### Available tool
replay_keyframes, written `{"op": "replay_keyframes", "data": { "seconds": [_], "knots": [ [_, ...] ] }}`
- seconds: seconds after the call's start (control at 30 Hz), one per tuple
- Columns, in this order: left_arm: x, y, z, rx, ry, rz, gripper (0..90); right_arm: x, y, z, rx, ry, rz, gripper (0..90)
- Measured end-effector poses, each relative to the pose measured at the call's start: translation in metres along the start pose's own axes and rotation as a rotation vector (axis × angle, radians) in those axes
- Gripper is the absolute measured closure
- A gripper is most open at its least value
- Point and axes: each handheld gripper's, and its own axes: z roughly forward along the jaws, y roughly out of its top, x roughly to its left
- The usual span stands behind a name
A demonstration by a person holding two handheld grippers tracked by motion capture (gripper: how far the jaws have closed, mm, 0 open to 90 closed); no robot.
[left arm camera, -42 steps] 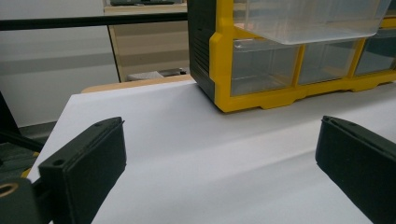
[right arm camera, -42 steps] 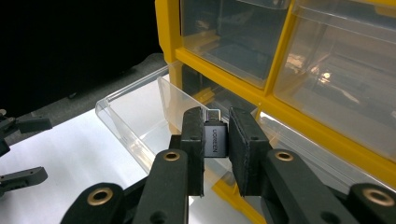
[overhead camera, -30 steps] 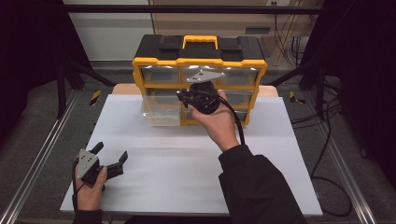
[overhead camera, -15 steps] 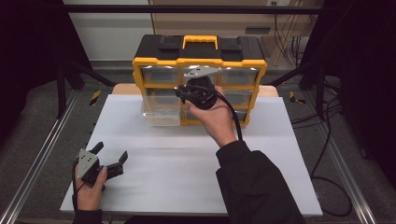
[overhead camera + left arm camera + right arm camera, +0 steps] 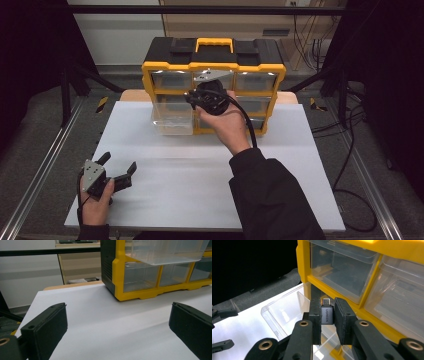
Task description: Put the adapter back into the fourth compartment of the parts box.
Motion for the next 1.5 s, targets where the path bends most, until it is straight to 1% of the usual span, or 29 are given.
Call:
{"op": "replay_keyframes", "data": {
  "seconds": [0.07, 0.1, 0.47, 0.63, 0.83, 0.87, 1.23, 1.27, 1.5],
  "knots": [
    [0.0, 0.0, 0.0, 0.0, 0.0, 0.0, 1.2, 0.0, 0.0, 0.0, 0.001, 0.003, 0.0, 76.3],
    [0.0, 0.0, 0.0, 0.0, 0.0, 0.0, 1.2, 0.0, 0.0, 0.002, -0.002, 0.014, 0.012, 76.3],
    [0.0, 0.0, 0.0, 0.0, -0.001, 0.0, 1.2, 0.004, 0.0, 0.011, 0.022, 0.02, -0.009, 76.3],
    [0.0, 0.0, 0.0, 0.0, -0.002, 0.0, 1.2, 0.005, 0.001, 0.014, 0.029, 0.022, -0.005, 76.3],
    [0.0, 0.0, 0.0, 0.0, -0.002, 0.0, 1.2, 0.006, -0.001, 0.019, 0.045, 0.024, -0.022, 76.2],
    [0.0, 0.0, 0.0, 0.0, -0.002, 0.0, 1.2, 0.008, -0.001, 0.021, 0.055, 0.021, -0.033, 76.2],
    [0.0, 0.0, 0.0, 0.0, -0.002, 0.001, 1.2, 0.012, -0.002, 0.028, 0.066, 0.03, -0.039, 76.3],
    [0.0, 0.0, 0.0, 0.0, -0.002, 0.0, 1.2, 0.013, -0.003, 0.029, 0.075, 0.033, -0.041, 76.2],
    [0.0, 0.0, 0.0, 0.0, -0.003, 0.001, 1.2, 0.015, -0.004, 0.033, 0.09, 0.038, -0.053, 76.2]
  ]
}}
